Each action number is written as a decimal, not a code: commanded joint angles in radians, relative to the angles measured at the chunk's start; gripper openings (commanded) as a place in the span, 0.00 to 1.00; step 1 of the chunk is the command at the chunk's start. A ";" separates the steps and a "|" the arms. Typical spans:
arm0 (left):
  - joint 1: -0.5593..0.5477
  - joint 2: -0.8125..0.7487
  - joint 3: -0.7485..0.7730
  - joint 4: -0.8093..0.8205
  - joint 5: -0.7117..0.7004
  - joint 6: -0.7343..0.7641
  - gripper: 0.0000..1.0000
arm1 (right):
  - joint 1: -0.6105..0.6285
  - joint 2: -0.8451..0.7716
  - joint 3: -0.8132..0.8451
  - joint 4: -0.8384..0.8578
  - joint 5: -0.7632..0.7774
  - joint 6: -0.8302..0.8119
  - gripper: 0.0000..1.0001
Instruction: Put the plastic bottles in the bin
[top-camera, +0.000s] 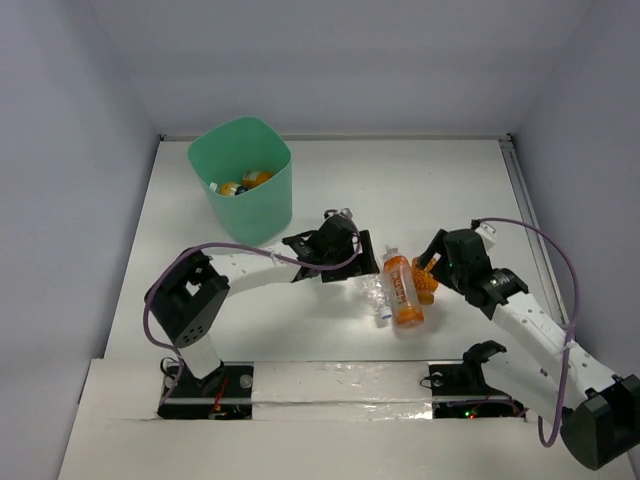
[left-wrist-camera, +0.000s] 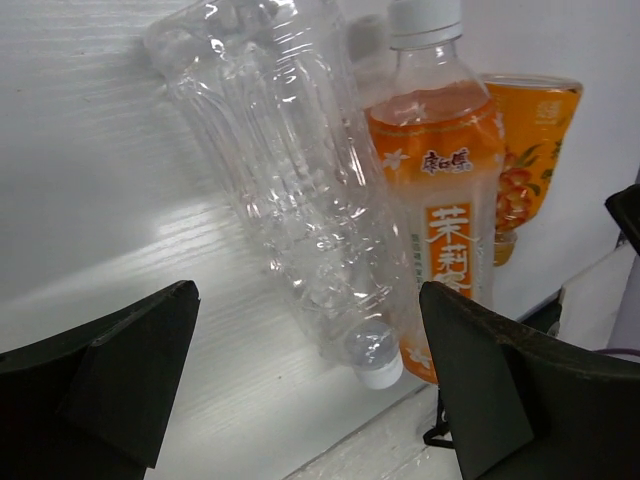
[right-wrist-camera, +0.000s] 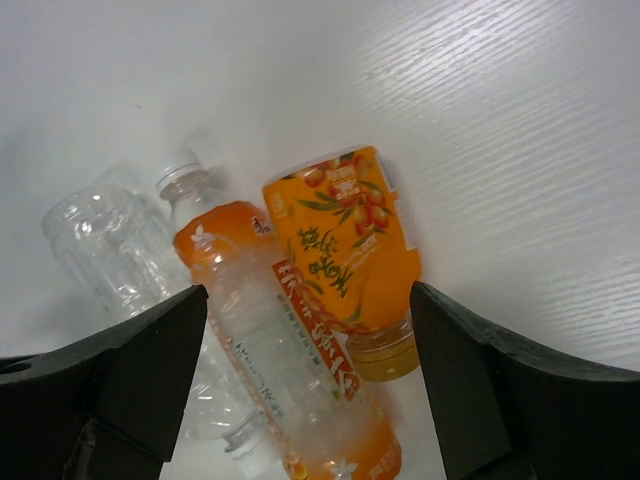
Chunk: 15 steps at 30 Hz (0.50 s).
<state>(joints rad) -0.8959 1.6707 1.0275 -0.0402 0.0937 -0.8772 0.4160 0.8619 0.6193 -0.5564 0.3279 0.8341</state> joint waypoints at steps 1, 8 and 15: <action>-0.005 0.020 0.055 0.051 -0.020 -0.013 0.91 | -0.060 0.063 0.025 0.033 0.013 -0.033 0.88; -0.005 0.110 0.089 0.062 -0.048 0.004 0.90 | -0.184 0.221 0.074 0.096 -0.120 -0.171 0.89; -0.005 0.136 0.042 0.091 -0.063 0.007 0.69 | -0.194 0.318 0.099 0.118 -0.251 -0.259 0.89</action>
<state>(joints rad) -0.8959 1.8259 1.0794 0.0223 0.0578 -0.8806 0.2264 1.1587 0.6781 -0.4744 0.1577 0.6483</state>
